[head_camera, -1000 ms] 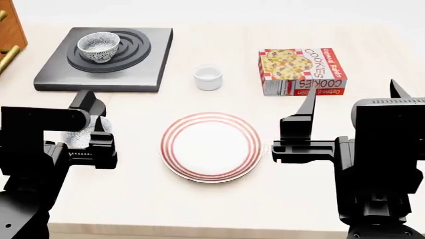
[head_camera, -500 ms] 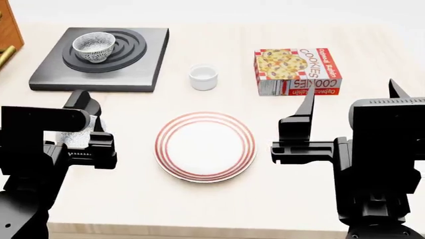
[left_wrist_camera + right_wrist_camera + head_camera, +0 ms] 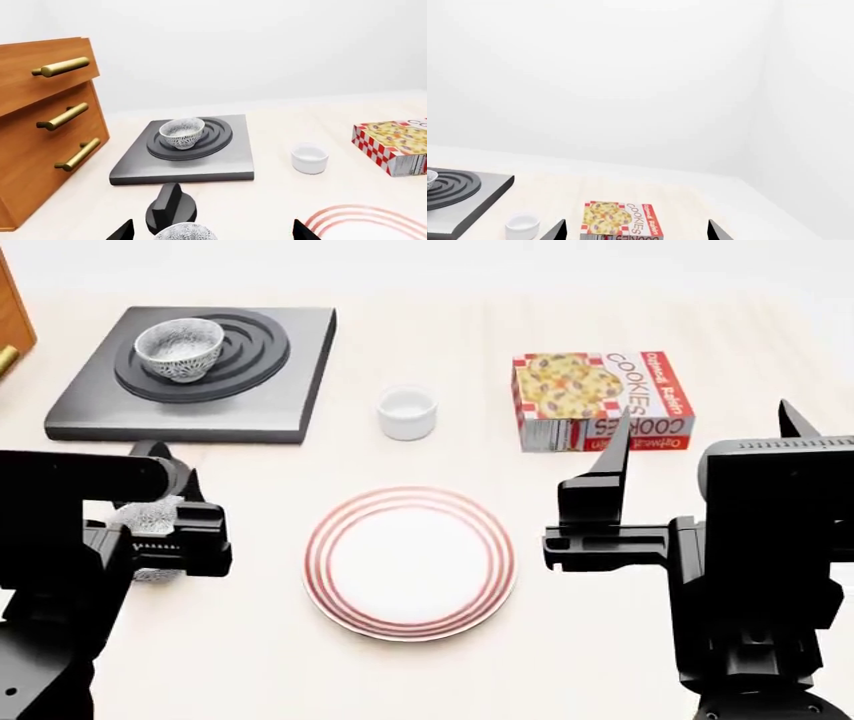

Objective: Pick the akita bowl on the stove and place it on the plate.

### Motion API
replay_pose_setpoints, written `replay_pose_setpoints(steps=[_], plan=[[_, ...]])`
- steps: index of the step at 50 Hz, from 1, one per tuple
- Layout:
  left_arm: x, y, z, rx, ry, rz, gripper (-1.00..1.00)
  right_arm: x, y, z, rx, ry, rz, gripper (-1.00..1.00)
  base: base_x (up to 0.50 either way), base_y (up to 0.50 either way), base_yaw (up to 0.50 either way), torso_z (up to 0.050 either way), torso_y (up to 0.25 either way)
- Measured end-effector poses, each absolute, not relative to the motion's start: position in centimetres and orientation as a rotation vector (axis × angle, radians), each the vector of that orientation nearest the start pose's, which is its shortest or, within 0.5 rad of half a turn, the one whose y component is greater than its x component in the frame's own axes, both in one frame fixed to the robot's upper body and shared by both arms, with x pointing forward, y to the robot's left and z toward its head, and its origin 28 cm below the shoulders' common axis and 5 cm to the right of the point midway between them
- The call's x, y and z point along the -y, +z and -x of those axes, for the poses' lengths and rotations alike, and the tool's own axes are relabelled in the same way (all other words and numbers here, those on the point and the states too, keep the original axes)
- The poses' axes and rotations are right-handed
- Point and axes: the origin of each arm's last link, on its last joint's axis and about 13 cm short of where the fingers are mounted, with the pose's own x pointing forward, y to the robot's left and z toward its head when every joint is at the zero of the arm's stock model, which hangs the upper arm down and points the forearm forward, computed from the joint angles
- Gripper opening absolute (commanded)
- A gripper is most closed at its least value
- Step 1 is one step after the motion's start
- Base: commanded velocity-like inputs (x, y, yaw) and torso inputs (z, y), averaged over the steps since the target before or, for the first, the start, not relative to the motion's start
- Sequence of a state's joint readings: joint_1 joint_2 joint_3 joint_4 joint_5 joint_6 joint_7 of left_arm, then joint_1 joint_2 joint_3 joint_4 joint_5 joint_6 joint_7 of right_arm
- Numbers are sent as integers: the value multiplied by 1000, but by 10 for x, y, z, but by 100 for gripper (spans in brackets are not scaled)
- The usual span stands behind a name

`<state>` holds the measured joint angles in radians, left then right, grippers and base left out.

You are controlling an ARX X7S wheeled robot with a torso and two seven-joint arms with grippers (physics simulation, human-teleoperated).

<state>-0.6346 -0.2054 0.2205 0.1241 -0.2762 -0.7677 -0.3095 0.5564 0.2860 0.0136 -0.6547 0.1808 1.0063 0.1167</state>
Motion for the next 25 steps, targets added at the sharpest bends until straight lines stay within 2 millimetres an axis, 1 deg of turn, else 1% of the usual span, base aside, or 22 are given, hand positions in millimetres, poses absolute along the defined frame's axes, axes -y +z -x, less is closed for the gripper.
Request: replay_pose_setpoints(steps=[25], plan=[[-209, 154, -314, -47, 73, -107, 100, 143, 212, -252, 201, -92, 157, 100, 157, 0, 0, 0, 0]])
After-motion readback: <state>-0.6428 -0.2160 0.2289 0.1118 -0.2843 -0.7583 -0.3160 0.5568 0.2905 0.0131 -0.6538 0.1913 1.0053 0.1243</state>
